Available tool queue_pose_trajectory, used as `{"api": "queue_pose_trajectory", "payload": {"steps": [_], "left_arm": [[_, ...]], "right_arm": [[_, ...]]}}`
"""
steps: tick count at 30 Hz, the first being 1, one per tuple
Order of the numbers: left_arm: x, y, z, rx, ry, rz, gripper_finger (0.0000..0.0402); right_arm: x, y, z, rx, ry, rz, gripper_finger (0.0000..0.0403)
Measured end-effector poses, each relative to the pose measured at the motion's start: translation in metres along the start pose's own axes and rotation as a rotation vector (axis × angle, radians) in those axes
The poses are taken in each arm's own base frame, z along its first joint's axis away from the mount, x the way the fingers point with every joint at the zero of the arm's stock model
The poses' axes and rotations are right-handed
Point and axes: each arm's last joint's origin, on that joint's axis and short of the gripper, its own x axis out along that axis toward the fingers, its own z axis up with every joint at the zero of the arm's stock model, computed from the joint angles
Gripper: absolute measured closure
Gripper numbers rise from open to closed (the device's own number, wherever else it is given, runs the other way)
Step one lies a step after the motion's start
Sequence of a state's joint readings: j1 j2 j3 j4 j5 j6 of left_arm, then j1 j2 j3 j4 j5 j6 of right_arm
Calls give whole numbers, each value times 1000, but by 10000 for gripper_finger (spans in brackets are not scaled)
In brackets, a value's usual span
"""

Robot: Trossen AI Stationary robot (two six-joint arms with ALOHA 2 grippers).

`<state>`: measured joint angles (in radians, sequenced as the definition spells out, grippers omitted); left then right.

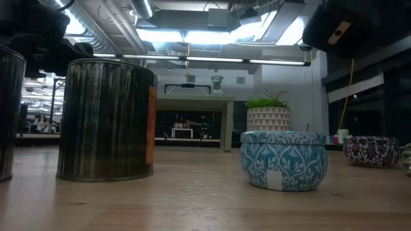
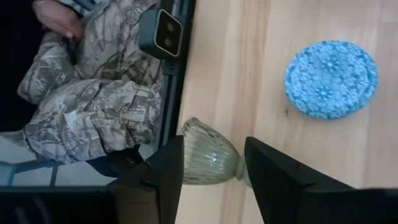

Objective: Pick & Place candle stick holders
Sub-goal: Put the green glass candle holder on the shelf

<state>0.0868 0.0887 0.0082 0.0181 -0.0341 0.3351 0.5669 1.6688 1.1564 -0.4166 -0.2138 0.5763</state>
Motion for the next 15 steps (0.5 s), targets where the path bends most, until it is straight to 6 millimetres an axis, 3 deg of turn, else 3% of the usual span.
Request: {"api": "queue_pose_trajectory", "payload": {"steps": [15], "left_arm": [[0,0,0,0,0,0,395]], "right_arm": [[1,4,-1,-7,-5,9,233]]}}
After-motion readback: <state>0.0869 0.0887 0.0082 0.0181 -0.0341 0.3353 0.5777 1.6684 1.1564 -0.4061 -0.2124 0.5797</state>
